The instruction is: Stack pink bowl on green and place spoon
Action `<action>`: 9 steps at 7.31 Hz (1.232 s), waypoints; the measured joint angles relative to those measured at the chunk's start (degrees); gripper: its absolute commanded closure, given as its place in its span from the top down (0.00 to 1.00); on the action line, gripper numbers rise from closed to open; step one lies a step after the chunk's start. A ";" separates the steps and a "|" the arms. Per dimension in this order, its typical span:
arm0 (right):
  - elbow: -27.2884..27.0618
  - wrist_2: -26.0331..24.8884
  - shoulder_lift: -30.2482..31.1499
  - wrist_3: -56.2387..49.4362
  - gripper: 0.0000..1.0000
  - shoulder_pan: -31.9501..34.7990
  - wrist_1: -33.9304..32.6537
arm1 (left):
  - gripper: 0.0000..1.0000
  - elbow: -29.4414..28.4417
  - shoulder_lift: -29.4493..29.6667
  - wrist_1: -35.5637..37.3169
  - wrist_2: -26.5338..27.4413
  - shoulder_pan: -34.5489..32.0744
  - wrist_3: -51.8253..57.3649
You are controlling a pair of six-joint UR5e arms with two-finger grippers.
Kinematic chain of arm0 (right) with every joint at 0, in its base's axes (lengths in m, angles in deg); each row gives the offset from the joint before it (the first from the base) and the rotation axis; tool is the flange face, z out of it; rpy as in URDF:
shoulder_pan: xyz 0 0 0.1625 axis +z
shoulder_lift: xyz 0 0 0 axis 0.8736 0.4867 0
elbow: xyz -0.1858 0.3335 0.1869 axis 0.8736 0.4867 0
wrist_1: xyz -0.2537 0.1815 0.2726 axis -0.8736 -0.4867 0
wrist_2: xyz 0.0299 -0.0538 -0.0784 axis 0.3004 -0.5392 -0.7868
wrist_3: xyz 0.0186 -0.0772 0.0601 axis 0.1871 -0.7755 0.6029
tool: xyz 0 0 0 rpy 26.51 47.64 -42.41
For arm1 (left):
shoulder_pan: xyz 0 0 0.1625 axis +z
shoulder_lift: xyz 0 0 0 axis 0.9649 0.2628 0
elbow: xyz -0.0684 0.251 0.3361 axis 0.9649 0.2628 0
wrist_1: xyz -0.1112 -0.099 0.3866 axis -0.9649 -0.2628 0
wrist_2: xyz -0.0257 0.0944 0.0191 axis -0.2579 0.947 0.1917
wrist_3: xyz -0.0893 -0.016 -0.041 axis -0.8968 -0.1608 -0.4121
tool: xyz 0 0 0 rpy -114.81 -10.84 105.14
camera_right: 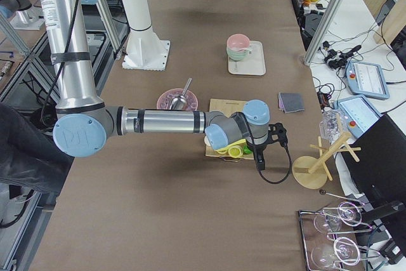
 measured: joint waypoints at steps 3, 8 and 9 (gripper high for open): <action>-0.06 -0.40 1.98 -0.26 1.00 0.02 0.94 | 0.98 -0.26 1.85 5.20 -0.23 -0.12 0.00; 0.30 -2.23 1.98 -1.03 1.00 -1.98 -2.05 | 0.98 0.20 3.27 11.37 -0.05 -0.42 -0.80; 0.32 -2.44 1.83 -1.27 1.00 -2.22 -2.18 | 0.98 0.46 3.27 11.52 0.01 -0.44 -0.80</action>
